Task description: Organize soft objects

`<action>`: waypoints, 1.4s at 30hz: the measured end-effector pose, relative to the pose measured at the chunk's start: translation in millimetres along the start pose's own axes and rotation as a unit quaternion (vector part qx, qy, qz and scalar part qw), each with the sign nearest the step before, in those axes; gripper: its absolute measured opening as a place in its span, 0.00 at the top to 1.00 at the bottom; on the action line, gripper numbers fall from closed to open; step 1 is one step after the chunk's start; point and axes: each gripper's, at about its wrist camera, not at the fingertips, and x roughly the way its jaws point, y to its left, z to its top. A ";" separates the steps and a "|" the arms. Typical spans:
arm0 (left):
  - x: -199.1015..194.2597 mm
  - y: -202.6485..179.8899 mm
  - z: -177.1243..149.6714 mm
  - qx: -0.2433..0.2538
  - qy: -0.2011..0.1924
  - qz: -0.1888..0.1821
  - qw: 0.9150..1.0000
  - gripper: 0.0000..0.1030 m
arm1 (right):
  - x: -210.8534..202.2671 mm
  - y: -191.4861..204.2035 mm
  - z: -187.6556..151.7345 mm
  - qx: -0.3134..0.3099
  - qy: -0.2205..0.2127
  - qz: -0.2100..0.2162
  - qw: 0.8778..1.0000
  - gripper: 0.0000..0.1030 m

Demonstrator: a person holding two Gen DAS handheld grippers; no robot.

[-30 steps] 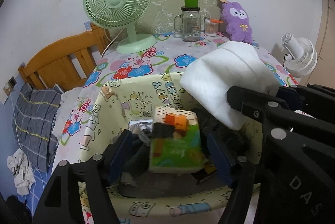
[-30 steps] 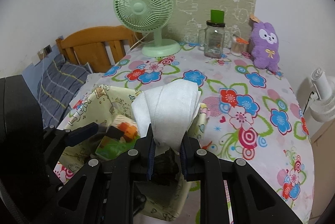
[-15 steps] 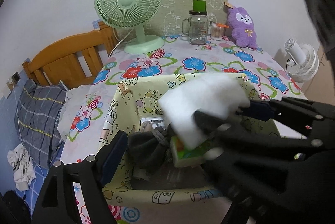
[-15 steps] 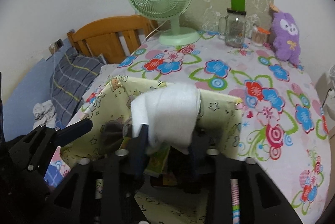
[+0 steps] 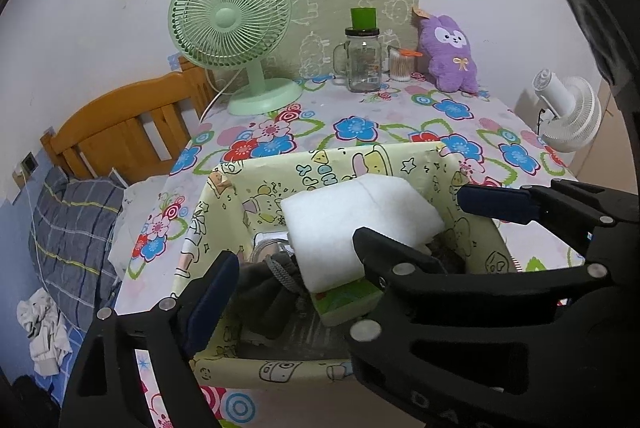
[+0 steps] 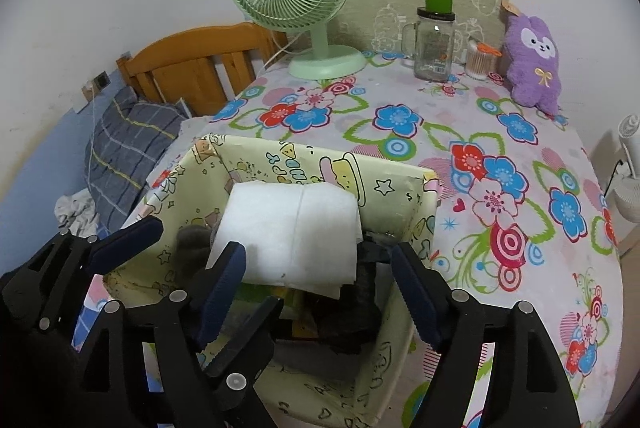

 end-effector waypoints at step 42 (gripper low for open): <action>-63.8 -71.0 22.0 0.010 -0.067 -0.010 0.998 0.11 | -137.1 -80.7 -43.5 0.065 -0.137 -0.130 0.980 0.16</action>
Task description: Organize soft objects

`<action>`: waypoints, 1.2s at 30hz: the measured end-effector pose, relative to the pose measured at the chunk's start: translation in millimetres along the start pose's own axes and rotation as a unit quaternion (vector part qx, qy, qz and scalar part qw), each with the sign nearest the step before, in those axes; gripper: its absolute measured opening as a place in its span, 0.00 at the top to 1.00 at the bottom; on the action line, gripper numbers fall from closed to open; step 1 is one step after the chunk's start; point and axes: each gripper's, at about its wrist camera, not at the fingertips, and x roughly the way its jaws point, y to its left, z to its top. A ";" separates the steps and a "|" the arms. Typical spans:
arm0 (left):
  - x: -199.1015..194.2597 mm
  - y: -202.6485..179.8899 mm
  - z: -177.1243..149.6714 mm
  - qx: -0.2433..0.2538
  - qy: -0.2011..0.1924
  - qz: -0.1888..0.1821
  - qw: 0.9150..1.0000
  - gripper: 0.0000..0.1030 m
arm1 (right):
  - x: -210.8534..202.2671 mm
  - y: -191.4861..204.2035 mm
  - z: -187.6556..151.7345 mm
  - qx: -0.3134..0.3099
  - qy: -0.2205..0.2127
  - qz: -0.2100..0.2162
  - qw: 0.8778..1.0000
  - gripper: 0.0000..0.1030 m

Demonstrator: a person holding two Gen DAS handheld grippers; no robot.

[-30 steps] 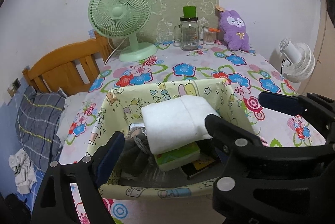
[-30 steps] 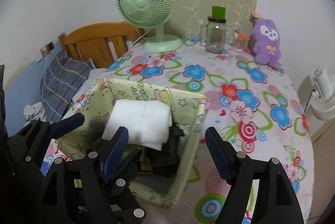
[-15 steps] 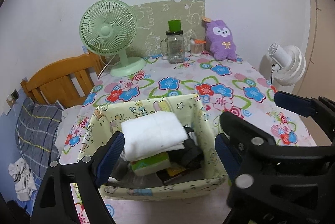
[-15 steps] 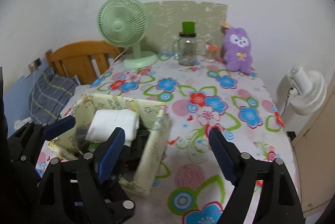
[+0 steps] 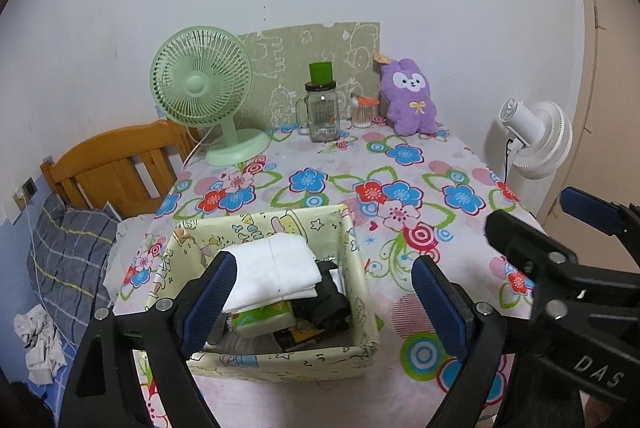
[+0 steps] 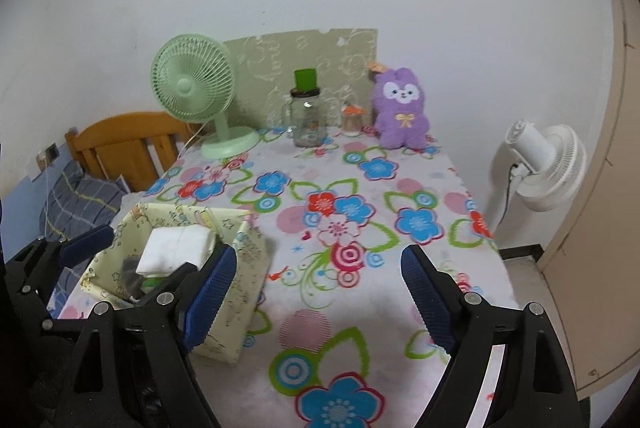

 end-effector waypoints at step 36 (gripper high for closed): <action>-57.0 -10.6 3.3 -0.005 -0.081 -0.005 0.997 0.00 | -72.4 -43.6 -10.1 0.023 -0.083 -0.058 0.995 0.09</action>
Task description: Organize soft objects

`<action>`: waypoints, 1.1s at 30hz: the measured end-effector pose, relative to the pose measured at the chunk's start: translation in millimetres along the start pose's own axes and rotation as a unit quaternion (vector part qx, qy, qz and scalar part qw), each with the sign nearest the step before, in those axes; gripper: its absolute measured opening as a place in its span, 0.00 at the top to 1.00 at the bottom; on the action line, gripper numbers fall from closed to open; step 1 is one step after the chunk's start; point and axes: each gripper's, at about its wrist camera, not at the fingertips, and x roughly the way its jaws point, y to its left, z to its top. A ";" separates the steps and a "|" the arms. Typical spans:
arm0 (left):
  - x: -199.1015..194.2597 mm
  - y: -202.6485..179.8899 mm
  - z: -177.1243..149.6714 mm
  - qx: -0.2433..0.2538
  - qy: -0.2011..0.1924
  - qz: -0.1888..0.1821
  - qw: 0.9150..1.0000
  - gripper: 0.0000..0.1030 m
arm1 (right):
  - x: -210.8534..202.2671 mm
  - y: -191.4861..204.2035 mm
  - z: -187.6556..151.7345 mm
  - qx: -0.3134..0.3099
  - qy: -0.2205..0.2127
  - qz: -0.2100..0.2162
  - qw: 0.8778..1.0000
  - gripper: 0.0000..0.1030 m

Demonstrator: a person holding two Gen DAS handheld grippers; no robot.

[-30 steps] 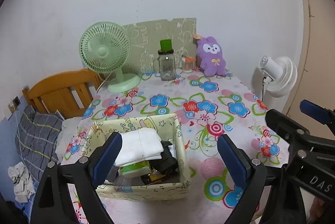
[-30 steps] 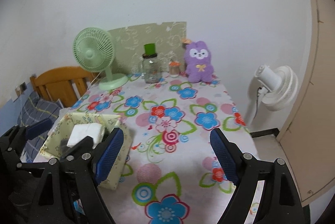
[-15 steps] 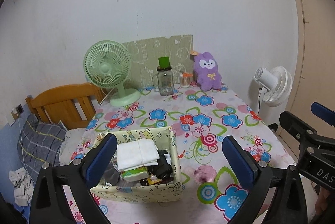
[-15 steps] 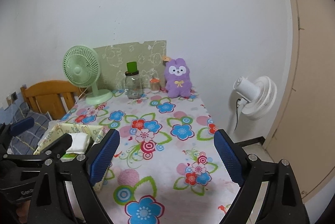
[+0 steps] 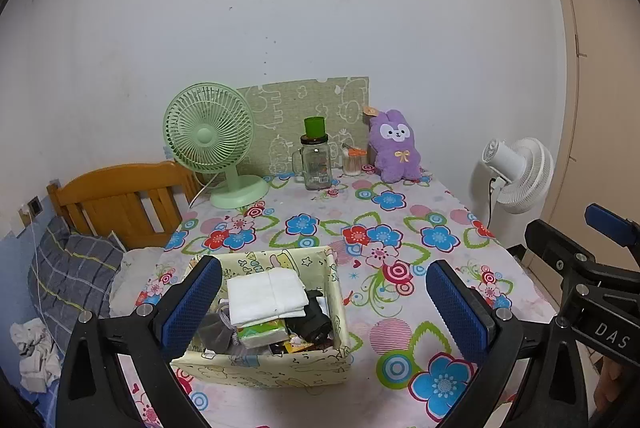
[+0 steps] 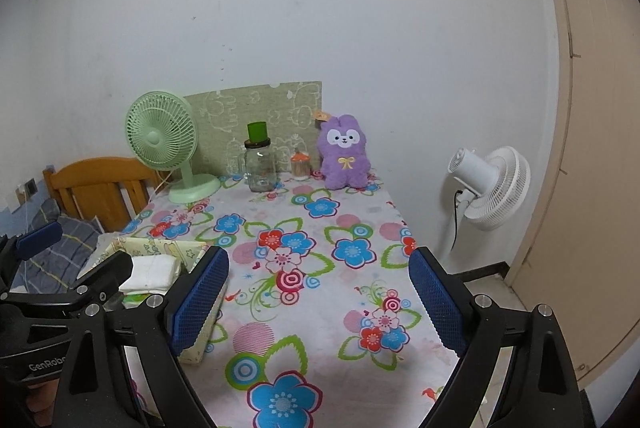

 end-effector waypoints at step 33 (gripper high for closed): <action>-4.5 9.4 -0.5 -0.014 -0.005 0.006 1.000 0.00 | 0.8 10.7 1.1 -0.006 -0.006 0.008 1.000 0.09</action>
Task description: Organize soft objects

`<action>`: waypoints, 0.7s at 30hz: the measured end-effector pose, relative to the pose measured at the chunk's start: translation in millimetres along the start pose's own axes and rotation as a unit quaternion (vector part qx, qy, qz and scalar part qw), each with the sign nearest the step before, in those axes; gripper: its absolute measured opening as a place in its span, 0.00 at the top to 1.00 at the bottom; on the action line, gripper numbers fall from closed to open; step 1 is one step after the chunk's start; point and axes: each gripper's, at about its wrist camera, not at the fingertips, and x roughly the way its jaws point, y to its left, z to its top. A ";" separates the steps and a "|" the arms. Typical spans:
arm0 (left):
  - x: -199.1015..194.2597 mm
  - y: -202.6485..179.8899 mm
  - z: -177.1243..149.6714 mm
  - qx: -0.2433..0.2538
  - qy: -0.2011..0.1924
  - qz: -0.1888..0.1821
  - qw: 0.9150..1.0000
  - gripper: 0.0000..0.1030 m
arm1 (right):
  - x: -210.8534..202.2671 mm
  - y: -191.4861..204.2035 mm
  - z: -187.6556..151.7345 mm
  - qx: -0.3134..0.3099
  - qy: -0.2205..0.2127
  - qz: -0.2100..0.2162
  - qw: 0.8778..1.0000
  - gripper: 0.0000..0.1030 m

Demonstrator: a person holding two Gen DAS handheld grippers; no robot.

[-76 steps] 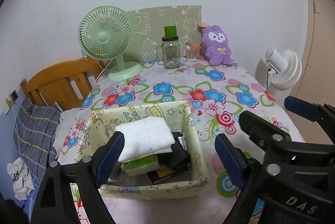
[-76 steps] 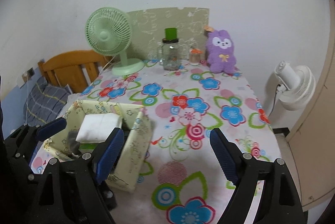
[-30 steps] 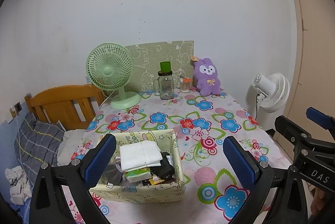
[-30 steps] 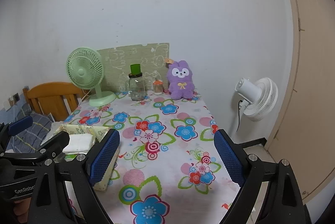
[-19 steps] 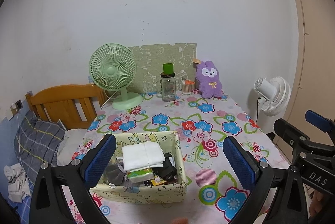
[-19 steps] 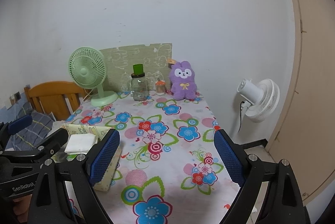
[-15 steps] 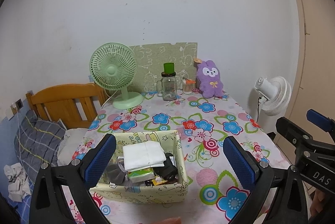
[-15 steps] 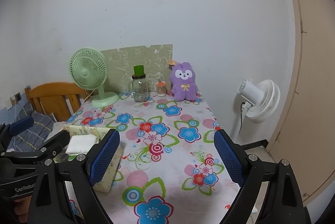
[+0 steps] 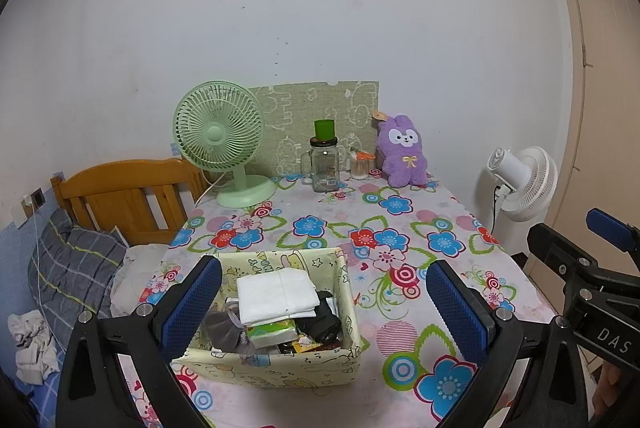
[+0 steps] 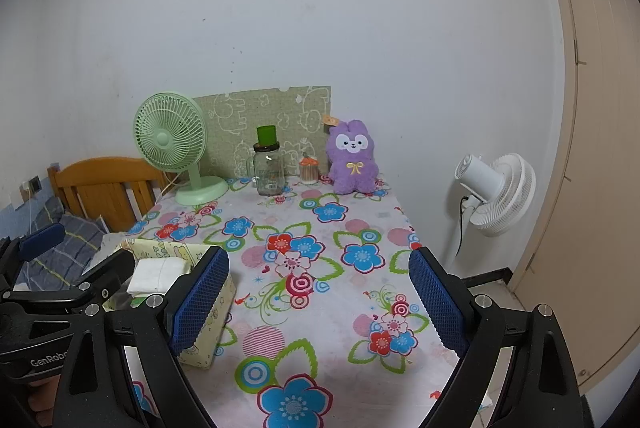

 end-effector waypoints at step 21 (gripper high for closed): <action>-0.4 1.0 -0.6 0.000 -0.002 0.000 1.000 0.00 | -2.0 0.7 0.9 -0.002 -0.001 -0.001 1.000 0.09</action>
